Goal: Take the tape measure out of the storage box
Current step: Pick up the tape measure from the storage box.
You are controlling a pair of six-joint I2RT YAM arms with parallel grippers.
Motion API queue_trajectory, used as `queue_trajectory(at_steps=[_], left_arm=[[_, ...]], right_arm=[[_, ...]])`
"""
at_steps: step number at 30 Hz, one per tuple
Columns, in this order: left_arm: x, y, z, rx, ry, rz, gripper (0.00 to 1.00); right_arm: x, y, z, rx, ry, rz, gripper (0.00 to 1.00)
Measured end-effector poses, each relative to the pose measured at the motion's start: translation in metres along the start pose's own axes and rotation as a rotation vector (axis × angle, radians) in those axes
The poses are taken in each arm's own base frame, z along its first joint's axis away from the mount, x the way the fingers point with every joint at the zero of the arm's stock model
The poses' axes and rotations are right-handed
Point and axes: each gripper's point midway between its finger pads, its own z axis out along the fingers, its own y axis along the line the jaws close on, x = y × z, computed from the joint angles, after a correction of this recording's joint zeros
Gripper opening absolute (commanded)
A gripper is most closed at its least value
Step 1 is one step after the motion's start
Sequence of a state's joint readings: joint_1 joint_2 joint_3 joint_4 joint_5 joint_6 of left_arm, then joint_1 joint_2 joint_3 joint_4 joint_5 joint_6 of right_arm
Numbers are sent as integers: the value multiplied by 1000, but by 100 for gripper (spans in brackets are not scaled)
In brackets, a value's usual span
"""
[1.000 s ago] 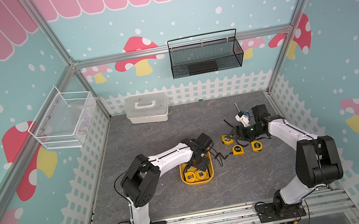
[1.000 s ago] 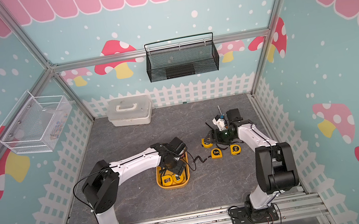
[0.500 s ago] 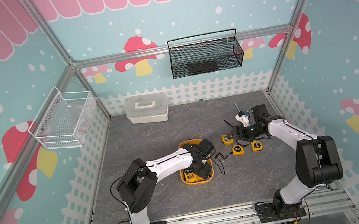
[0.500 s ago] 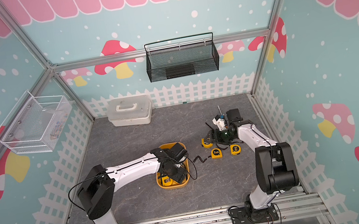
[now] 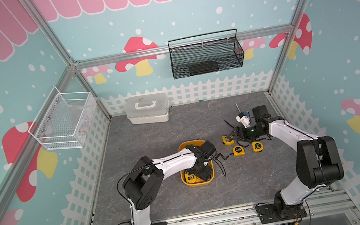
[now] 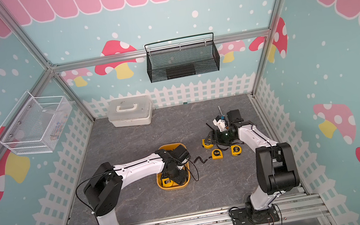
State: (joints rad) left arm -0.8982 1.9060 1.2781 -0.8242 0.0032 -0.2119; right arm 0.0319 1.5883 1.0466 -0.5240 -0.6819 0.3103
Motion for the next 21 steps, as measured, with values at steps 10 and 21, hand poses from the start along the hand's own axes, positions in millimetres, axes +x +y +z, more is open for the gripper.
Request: queue_trajectory(at_steps=[10,21], left_arm=[[-23,16,-1,-28,-29,-22,64],[-35,29,0,-41,-44,-37,68]], right_arm=[[0,0,0,0,-1,1,77],[3,-2,2,1,5,5,77]])
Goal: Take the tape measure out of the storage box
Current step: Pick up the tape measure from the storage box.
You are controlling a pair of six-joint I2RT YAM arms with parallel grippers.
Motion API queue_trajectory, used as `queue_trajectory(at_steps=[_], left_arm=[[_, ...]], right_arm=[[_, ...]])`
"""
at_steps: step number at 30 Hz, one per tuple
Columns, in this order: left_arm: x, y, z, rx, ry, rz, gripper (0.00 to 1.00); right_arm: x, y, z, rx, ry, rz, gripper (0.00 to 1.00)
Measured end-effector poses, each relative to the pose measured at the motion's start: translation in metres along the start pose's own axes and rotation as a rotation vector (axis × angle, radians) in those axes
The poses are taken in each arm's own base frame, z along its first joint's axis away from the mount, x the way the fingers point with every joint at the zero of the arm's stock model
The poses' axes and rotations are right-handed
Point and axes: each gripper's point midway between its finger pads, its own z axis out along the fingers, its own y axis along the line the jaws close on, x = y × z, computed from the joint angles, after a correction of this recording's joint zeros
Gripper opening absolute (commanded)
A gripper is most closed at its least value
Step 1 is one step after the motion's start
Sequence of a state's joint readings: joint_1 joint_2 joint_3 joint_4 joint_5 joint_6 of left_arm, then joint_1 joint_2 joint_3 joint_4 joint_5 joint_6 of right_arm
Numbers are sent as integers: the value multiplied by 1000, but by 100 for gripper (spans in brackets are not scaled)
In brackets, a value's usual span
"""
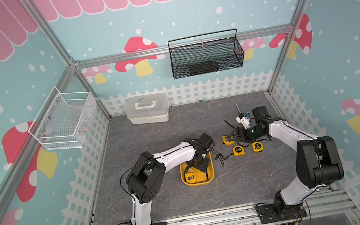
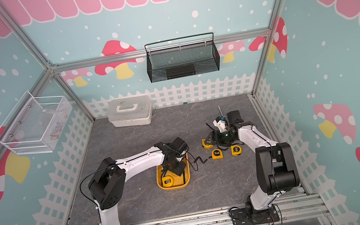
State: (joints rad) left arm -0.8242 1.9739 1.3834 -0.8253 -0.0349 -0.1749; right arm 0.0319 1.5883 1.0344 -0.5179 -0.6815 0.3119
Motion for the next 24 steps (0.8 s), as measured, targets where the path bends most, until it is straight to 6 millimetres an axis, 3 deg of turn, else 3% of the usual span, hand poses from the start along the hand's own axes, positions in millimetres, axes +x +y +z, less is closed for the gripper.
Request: queue_trajectory(at_steps=[11,24], left_arm=[[8,1,2,-1,14,0,68],[13,-1,0,6,17,3,60]], right_arm=[[-1,0,0,-1,-2,-2,77],[-1,0,0,0,-2,1,77]])
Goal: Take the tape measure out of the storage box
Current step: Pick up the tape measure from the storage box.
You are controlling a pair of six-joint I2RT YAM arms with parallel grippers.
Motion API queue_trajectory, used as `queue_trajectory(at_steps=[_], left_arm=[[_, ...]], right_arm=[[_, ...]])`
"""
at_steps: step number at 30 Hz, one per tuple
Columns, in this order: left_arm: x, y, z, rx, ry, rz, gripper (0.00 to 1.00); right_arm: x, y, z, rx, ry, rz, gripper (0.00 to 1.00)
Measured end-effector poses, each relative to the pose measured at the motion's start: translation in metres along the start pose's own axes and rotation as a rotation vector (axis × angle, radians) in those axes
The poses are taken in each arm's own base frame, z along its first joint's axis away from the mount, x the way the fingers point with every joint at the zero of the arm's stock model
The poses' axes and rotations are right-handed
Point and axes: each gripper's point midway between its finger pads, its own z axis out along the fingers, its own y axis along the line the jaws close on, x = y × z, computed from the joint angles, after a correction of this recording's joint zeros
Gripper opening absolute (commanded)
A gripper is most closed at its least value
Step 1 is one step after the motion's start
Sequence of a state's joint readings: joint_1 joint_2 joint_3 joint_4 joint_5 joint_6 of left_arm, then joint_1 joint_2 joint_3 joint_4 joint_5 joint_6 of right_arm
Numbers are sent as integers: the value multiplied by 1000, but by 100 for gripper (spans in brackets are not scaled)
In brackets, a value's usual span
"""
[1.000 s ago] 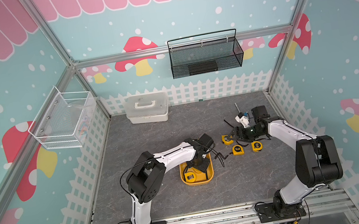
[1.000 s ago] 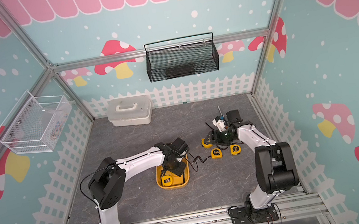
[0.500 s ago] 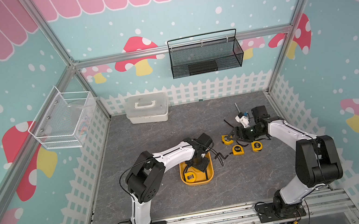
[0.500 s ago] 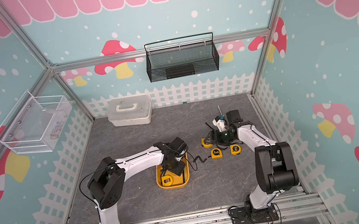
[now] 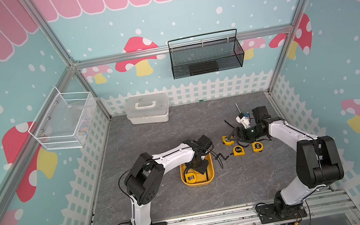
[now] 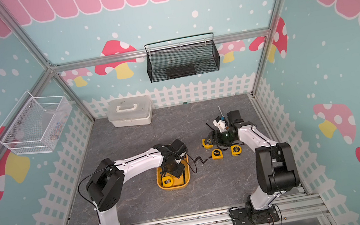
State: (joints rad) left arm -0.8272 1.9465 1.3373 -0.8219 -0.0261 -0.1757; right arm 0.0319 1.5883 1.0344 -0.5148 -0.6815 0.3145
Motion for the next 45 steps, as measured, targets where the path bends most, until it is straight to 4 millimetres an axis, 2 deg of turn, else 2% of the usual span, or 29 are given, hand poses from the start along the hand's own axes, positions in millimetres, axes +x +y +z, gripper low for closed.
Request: queue_trajectory(at_steps=[8,16,23,28,36,45], left_arm=[[-3,-2,-11,6,-29,2,58],[-10,-3,-30,16,-83,2,58],[-15,2,-45,19,-125,-10,58],[-22,10,-60,21,-174,-32,58],[-35,25,-85,28,-296,-67,58],[-41,28,-98,50,-404,-57,59]], right_arm=[[0,0,0,-1,0,1,77],[0,3,-1,-12,1,0,76],[0,16,-5,-68,-3,-14,75],[3,38,-1,-137,11,-38,72],[14,86,16,-252,53,-103,64],[23,133,33,-360,86,-156,62]])
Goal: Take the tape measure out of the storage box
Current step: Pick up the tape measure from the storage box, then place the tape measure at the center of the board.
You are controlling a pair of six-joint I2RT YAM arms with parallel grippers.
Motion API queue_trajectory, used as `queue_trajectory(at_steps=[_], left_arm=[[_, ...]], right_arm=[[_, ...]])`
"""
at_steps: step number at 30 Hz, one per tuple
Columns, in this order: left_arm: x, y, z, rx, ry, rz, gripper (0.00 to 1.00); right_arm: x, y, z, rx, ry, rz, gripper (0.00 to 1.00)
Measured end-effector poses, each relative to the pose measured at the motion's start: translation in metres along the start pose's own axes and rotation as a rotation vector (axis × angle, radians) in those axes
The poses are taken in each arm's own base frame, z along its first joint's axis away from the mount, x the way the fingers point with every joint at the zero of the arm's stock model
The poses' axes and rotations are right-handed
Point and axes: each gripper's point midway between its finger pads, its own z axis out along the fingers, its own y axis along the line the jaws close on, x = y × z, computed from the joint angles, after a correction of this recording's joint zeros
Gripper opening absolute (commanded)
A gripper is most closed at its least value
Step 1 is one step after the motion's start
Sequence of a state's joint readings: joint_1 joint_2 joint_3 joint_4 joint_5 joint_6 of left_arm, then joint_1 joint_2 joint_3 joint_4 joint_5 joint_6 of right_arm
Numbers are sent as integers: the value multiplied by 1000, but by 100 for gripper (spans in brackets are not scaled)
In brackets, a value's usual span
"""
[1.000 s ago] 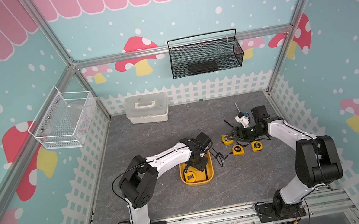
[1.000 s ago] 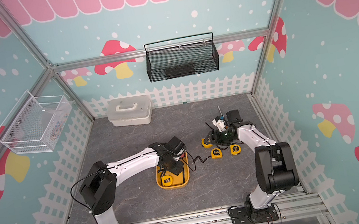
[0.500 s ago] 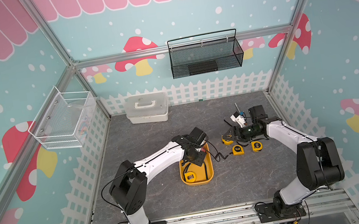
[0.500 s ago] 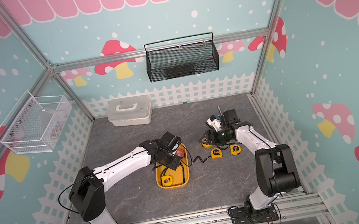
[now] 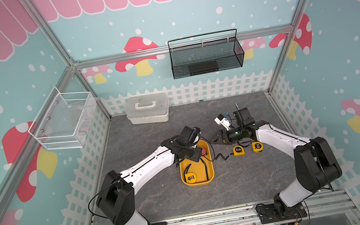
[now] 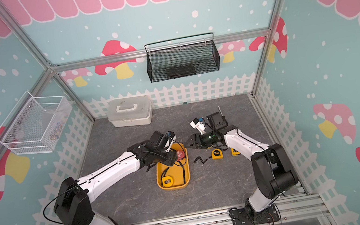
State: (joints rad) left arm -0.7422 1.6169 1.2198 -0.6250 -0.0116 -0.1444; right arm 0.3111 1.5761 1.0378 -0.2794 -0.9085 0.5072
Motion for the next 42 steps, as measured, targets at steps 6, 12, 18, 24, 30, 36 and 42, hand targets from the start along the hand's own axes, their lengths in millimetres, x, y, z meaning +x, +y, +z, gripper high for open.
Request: queue_trajectory(at_steps=[6,12,18,24,30,36,42], left_arm=[[-9,-4,-7,27,-60,13,59],[-12,-7,-13,52,-96,21,59],[-13,-10,-12,67,-104,24,59],[-15,-7,-12,70,-113,22,59],[-16,-4,-12,71,-114,27,59],[-16,-3,-12,82,-115,22,59],[-18,-5,-13,91,-120,22,59]], right_arm=[[0,1,17,-27,18,18,60],[-2,2,29,-50,27,33,59],[-7,13,37,-76,29,16,58],[-7,20,44,-92,38,5,57],[-3,20,49,-97,53,17,56],[-4,24,51,-105,56,8,54],[-3,24,55,-107,62,12,51]])
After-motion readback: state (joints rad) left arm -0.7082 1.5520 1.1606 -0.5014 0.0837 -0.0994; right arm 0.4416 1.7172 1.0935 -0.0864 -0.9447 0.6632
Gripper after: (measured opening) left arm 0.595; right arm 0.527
